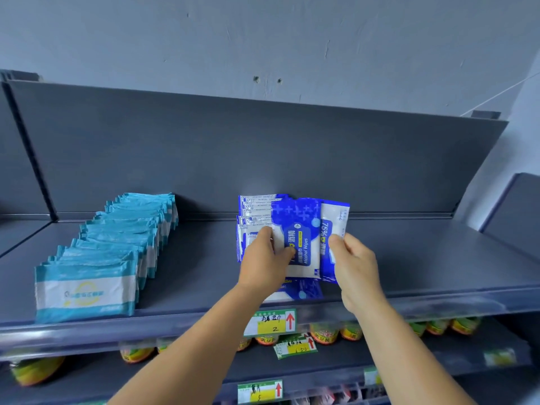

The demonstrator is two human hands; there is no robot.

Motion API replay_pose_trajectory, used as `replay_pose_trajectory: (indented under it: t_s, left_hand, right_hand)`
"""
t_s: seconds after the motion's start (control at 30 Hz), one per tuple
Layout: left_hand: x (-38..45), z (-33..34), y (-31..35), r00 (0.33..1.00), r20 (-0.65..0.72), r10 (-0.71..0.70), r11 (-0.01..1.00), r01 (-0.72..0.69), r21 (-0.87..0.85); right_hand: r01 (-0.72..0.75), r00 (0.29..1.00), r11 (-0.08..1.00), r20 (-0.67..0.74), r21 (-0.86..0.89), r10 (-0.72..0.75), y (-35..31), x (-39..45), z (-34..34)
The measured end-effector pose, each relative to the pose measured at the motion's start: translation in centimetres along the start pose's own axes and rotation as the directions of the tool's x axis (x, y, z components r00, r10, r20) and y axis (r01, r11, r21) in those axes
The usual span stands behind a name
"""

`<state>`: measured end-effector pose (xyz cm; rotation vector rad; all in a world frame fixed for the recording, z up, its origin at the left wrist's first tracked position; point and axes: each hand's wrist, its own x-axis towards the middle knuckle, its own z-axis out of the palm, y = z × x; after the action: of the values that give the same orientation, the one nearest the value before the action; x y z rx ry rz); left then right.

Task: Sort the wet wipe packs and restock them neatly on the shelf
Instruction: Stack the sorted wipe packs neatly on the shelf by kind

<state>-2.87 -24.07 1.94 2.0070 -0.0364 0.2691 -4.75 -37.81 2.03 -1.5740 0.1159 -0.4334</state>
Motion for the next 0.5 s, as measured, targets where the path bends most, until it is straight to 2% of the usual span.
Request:
replay_pose_trajectory:
  t_s: [0.1,0.2,0.37,0.5]
  left_hand:
    - [0.1,-1.5,-0.5,0.998,-0.052,-0.036,0.999,0.037,0.014]
    - [0.3,-3.0,-1.0,0.995,-0.070,-0.078,0.996,0.080,0.027]
    - [-0.1,-3.9,-1.6,0.999,0.002,-0.053,0.998,0.052,0.046]
    - [-0.6,-4.0,-2.1,0.998,0.030,-0.059,0.997,0.060,-0.049]
  right_hand:
    - [0.034,0.992,0.998,-0.120,0.044,-0.028,-0.4,-0.2,-0.9]
    - [0.047,0.986,0.996,-0.160,0.076,-0.035,-1.1,-0.3,-1.4]
    - [-0.025,0.992,0.982,-0.118,0.185,0.047,-1.5,-0.2,-0.9]
    - [-0.202,0.972,0.874,-0.021,0.443,0.235,-1.8,-0.3,0.3]
